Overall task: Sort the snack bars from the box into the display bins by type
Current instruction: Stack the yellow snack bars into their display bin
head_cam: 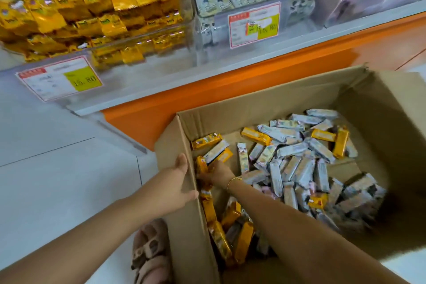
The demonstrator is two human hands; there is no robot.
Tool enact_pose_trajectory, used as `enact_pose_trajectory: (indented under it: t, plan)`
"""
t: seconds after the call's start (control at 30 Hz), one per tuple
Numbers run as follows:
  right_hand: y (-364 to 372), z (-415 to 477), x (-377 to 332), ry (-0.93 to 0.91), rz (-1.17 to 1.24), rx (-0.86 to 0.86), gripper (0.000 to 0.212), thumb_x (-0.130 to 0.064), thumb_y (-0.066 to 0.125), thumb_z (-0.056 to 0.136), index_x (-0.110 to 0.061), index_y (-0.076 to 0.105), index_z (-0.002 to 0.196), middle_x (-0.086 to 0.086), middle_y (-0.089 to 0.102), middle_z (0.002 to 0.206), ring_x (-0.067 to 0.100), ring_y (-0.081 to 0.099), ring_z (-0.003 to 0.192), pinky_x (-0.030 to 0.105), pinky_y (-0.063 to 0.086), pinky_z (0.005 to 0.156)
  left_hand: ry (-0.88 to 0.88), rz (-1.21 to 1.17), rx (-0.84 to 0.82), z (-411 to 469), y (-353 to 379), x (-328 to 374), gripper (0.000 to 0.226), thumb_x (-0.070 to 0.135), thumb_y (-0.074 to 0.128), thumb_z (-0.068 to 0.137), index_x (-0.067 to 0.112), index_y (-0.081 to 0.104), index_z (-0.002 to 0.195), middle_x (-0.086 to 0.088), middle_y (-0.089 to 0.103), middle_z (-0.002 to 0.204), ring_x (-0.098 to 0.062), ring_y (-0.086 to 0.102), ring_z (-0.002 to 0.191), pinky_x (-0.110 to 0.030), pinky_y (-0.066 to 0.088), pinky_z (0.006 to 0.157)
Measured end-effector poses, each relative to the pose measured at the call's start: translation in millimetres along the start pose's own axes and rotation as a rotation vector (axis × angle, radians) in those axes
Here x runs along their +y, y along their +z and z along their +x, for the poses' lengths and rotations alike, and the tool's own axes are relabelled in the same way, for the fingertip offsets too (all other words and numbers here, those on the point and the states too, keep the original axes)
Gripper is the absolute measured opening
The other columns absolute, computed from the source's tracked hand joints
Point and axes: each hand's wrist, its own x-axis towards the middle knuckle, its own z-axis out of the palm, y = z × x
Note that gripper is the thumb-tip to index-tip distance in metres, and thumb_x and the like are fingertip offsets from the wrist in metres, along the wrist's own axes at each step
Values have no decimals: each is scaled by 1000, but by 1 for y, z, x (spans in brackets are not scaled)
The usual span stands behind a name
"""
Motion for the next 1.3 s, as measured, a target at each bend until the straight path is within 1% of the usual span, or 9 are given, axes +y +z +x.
enact_pose_trajectory:
  t: [0.17,0.3,0.47,0.6,0.73,0.8,0.97,1.13,1.3]
  plan:
    - [-11,16,2,-60,-206,9,32,-36,56,93,-7,65,83,19,67,92,33,63,97,32,46,74,10,19,9,0,-5,-1,95,49,50,93,9,-14,150,-11,47,139,-17,53,116,-26,46,91]
    - [-55,26,24,-292,-715,-9,40,-17,57,89,-13,54,128,16,44,137,33,41,125,38,41,98,9,46,8,2,-8,3,94,50,49,93,7,-12,150,-9,57,115,-13,57,97,-22,46,74]
    - [-74,37,41,-489,-948,-129,34,-13,60,86,-19,59,119,9,30,145,30,35,129,38,41,100,9,65,-37,1,-16,11,93,50,50,92,3,-7,149,-1,53,79,-7,54,72,-18,40,54]
    - [-75,30,46,-551,-1054,-126,32,-18,55,90,-20,59,122,8,25,148,29,33,129,40,44,96,6,90,-27,2,-15,10,95,50,50,92,2,-8,149,-11,58,114,-14,58,98,-26,51,79]
    - [-69,32,42,-494,-1106,-132,34,-22,53,93,-23,56,127,11,30,146,31,32,133,40,37,102,7,91,-55,-1,-15,13,94,51,49,92,4,-10,149,-2,54,88,-8,55,79,-18,43,59]
    - [-68,32,39,-466,-1118,-134,34,-26,56,92,-22,56,126,14,38,141,32,36,130,40,36,101,-2,94,-54,-1,-16,13,95,51,50,92,5,-9,149,-8,59,111,-12,58,97,-21,48,73]
    - [-77,15,42,-278,-549,-54,33,-35,70,83,-12,63,107,9,61,109,25,58,103,30,44,80,-48,64,-84,-3,-26,14,86,48,54,91,3,9,150,-7,58,110,-13,56,98,-21,47,76]
    - [-116,-60,37,-303,691,-173,11,-15,72,83,-10,64,88,-9,64,79,3,60,73,19,47,69,-14,-166,113,-5,-39,20,52,33,60,91,13,45,137,-5,57,127,-14,55,108,-22,40,88]
    - [-134,-107,-2,-542,1068,-597,47,-22,73,82,-7,61,125,12,65,121,25,61,111,50,35,108,116,-779,178,-11,-56,34,29,43,72,75,28,72,100,7,71,109,-11,62,106,-39,43,103]
